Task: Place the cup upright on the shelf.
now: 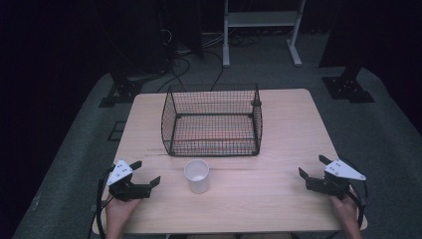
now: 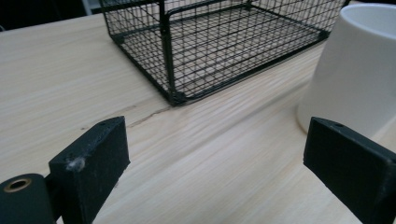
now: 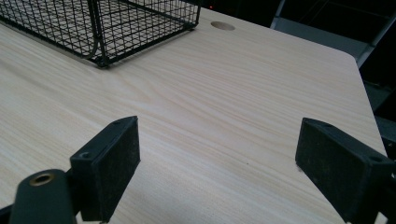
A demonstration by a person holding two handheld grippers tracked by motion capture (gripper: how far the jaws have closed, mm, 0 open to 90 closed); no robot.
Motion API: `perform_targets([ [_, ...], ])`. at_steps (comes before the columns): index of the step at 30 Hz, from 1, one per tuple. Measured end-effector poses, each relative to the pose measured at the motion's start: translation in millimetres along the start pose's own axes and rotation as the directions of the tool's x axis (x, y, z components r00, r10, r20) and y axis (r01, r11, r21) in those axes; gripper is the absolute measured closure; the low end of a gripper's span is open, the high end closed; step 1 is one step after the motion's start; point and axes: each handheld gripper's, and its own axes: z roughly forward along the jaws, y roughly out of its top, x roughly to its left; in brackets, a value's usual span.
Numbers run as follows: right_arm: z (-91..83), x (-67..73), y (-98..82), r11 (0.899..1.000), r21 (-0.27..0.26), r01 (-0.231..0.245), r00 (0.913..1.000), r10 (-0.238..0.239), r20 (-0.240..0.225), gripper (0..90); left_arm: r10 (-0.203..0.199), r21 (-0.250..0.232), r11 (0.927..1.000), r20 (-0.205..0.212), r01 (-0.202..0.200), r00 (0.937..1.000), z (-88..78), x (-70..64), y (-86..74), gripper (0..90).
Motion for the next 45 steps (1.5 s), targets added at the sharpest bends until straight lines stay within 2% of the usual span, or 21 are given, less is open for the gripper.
perform_targets([
  [1,-0.1,-0.1,0.0,1.000,0.000,-0.004,1.0000,0.004,0.002,13.1,0.016,0.003,0.9999,0.014,-0.016,0.9998,1.5,-3.7,2.4,6.1],
  [9,0.3,0.1,0.1,1.000,0.004,-0.003,1.0000,0.003,0.003,13.1,0.056,0.008,0.9984,0.050,-0.056,0.9972,5.5,-15.1,10.6,6.0],
  [13,0.6,0.2,0.2,1.000,0.006,-0.002,1.0000,0.002,0.003,13.1,0.068,-0.009,0.9977,0.056,-0.068,0.9961,5.1,-20.3,18.0,5.2],
  [23,0.6,0.0,0.2,1.000,0.006,-0.004,1.0000,0.004,0.004,13.1,0.095,0.006,0.9953,0.111,-0.097,0.9892,1.8,-27.6,25.0,2.3],
  [25,0.7,0.1,0.2,1.000,0.007,-0.001,1.0000,0.001,0.003,13.1,0.106,0.013,0.9940,0.130,-0.108,0.9858,1.2,-29.8,25.9,2.3],
  [27,0.7,0.1,0.3,1.000,0.007,-0.001,1.0000,0.001,0.003,13.1,0.133,0.035,0.9897,0.132,-0.139,0.9823,1.0,-33.6,27.4,2.3],
  [33,0.9,-0.1,0.3,1.000,0.008,-0.002,1.0000,0.002,0.004,13.1,0.149,0.029,0.9874,0.165,-0.156,0.9750,0.3,-39.4,32.5,2.3],
  [40,0.9,0.1,0.3,1.000,0.009,0.000,1.0000,0.000,0.003,13.1,0.160,0.033,0.9848,0.214,-0.171,0.9637,1.4,-46.3,39.4,2.3],
  [45,1.0,0.3,0.4,1.000,0.010,0.005,1.0000,-0.005,0.003,13.1,0.189,0.047,0.9774,0.236,-0.206,0.9531,3.6,-53.0,45.5,2.3],
])
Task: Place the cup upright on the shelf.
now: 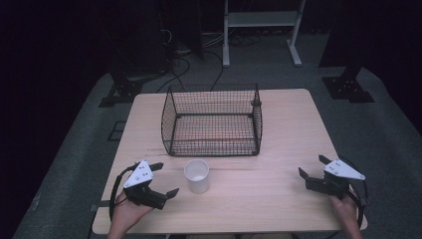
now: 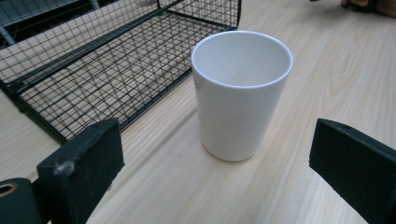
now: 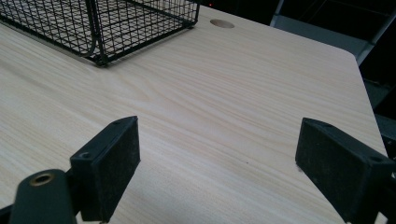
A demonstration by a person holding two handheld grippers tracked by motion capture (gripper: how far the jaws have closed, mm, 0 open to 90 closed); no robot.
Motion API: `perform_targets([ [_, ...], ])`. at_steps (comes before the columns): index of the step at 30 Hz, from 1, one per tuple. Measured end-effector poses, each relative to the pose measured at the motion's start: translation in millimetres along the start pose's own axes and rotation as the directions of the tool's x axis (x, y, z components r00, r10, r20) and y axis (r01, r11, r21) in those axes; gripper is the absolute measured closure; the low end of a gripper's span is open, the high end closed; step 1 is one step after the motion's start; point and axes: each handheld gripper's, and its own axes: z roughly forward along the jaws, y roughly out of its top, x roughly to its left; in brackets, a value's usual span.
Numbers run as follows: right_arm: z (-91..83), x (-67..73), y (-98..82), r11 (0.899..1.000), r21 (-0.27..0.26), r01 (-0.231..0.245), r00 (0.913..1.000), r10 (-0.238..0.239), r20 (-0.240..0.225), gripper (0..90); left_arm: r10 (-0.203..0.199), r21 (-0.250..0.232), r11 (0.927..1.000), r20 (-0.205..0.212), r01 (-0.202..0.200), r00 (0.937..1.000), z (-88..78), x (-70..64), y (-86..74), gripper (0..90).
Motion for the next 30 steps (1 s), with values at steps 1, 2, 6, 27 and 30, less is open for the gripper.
perform_targets([
  [1,0.0,0.1,0.0,1.000,0.000,-0.001,1.0000,0.001,0.000,13.1,-0.001,-0.001,1.0000,0.005,0.001,1.0000,0.4,-0.6,1.0,2.3],
  [2,0.0,0.1,0.0,1.000,0.000,0.000,1.0000,0.000,0.000,13.1,0.003,0.000,1.0000,0.015,-0.003,0.9999,1.7,-1.6,3.1,2.3],
  [6,0.4,1.1,0.1,1.000,-0.001,0.007,1.0000,-0.007,-0.002,13.1,0.014,0.018,0.9997,0.045,-0.015,0.9989,6.8,-3.8,7.6,2.3],
  [27,0.1,0.5,0.1,1.000,-0.004,0.001,1.0000,-0.001,-0.003,13.1,0.050,0.090,0.9942,0.083,-0.058,0.9953,37.6,-10.1,18.1,2.3],
  [30,0.0,0.4,0.1,1.000,-0.005,0.001,1.0000,-0.001,-0.004,13.1,0.057,0.100,0.9928,0.092,-0.066,0.9941,42.8,-10.7,20.4,2.3],
])
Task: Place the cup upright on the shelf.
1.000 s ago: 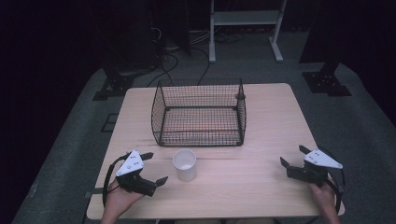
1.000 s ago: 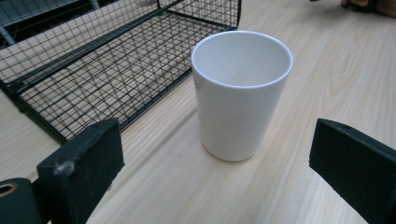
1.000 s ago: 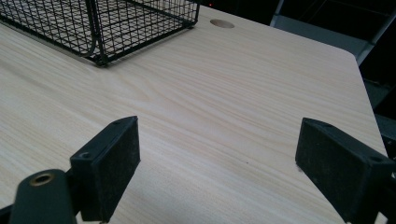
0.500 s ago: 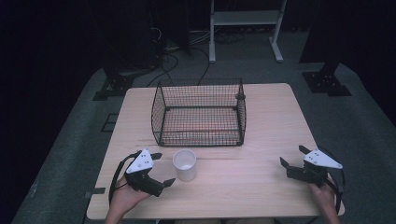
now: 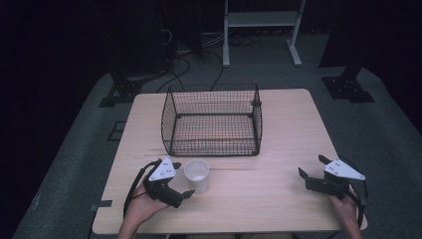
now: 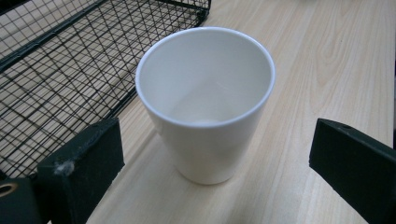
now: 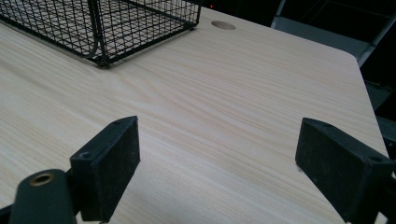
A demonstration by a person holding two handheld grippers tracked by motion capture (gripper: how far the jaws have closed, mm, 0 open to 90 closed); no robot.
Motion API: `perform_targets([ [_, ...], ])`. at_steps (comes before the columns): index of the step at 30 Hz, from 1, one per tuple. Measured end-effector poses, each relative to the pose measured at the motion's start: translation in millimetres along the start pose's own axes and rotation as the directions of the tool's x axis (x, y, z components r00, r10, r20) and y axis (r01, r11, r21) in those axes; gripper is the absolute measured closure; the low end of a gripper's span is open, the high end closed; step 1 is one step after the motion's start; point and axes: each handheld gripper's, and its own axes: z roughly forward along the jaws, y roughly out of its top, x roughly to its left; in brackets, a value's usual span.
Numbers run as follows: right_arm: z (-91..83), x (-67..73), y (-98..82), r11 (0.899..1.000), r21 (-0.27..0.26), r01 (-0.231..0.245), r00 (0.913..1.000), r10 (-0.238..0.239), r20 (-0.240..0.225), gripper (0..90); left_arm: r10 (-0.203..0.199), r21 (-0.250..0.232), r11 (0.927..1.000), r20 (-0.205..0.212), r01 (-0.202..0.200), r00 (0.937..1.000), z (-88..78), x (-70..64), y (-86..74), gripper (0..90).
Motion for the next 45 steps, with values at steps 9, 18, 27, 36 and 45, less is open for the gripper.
perform_targets([
  [9,-0.3,-0.1,-0.1,1.000,-0.004,-0.002,1.0000,0.002,-0.004,13.1,0.010,0.040,0.9992,0.016,-0.010,0.9998,12.6,1.6,8.3,2.3],
  [18,-0.2,0.0,-0.1,1.000,-0.003,0.000,1.0000,0.000,-0.003,13.1,0.008,0.079,0.9968,0.026,-0.010,0.9996,28.1,7.2,13.5,2.5],
  [27,-0.1,0.2,0.0,1.000,-0.004,0.004,1.0000,-0.004,-0.005,13.1,0.000,0.114,0.9934,0.039,-0.004,0.9992,39.5,11.8,14.4,4.3],
  [36,-0.2,0.0,-0.1,1.000,-0.006,0.004,1.0000,-0.004,-0.005,13.1,0.002,0.138,0.9903,0.069,-0.011,0.9976,47.3,14.5,15.4,16.1],
  [45,-0.4,-0.2,-0.2,1.000,-0.007,0.001,1.0000,-0.001,-0.005,13.1,0.022,0.143,0.9892,0.081,-0.033,0.9965,44.7,14.0,20.6,21.0],
])
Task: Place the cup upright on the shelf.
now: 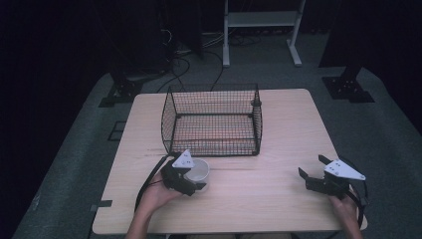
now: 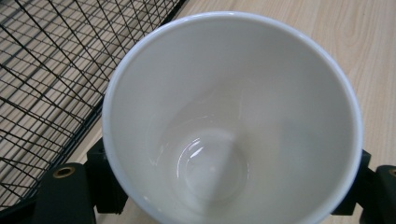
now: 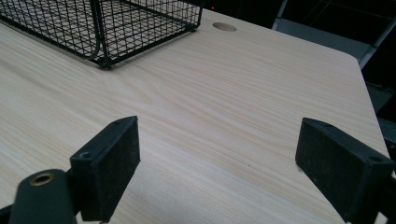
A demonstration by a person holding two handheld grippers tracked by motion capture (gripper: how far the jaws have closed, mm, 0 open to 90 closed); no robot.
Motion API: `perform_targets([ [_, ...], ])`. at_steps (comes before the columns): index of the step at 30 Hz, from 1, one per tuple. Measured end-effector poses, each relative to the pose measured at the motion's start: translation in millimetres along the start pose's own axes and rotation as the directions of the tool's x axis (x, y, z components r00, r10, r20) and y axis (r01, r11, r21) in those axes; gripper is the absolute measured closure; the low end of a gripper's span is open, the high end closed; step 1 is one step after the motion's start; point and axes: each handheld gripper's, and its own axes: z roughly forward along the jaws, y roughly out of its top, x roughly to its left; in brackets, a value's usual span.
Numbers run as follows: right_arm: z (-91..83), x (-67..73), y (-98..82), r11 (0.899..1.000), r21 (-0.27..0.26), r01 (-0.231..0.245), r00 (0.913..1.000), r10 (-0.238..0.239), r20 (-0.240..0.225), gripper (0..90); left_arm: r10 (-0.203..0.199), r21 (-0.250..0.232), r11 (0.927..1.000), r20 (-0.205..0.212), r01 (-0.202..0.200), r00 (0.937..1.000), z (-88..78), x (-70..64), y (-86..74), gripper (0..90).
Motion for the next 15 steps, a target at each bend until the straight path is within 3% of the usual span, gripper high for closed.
perform_targets([
  [9,0.1,0.4,0.0,1.000,0.001,0.000,1.0000,0.000,0.000,13.1,0.022,-0.047,0.9986,0.003,-0.021,0.9998,-10.1,-3.6,12.0,21.0],
  [15,0.0,0.1,0.0,1.000,0.000,0.000,1.0000,0.000,-0.001,13.1,0.033,-0.052,0.9981,0.017,-0.033,0.9993,-12.4,-5.2,20.4,21.1],
])
